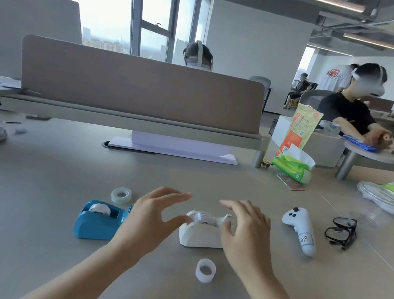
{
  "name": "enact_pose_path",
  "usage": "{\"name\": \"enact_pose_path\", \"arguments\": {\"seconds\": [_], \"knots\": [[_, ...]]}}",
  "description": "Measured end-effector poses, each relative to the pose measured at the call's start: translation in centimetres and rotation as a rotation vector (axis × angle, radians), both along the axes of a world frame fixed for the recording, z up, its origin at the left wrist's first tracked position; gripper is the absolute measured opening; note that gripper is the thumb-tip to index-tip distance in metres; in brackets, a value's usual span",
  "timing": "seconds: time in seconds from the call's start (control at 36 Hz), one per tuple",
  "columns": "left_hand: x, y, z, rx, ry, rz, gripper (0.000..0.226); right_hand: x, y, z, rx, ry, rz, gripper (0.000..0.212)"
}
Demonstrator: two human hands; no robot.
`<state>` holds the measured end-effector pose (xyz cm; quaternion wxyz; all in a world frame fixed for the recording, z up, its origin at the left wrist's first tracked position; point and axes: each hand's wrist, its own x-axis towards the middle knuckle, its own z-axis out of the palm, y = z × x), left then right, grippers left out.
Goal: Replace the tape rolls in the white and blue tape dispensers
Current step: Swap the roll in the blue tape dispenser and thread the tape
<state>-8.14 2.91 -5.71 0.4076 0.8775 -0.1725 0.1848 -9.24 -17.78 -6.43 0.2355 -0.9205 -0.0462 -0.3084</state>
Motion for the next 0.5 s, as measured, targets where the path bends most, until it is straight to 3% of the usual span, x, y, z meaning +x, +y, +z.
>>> {"name": "enact_pose_path", "arguments": {"seconds": [0.08, 0.28, 0.5], "knots": [[-0.4, 2.9, 1.0, 0.089, -0.081, 0.053, 0.047, 0.1, 2.9, 1.0, 0.047, 0.006, 0.107, 0.036], [-0.8, 10.6, 0.0, -0.025, -0.038, 0.144, 0.035, 1.0, 9.9, 1.5, 0.082, 0.083, 0.305, 0.031], [-1.3, 15.1, -3.2, -0.021, -0.034, 0.219, 0.030, 1.7, 15.3, -0.9, 0.112, 0.184, 0.404, 0.027]]}}
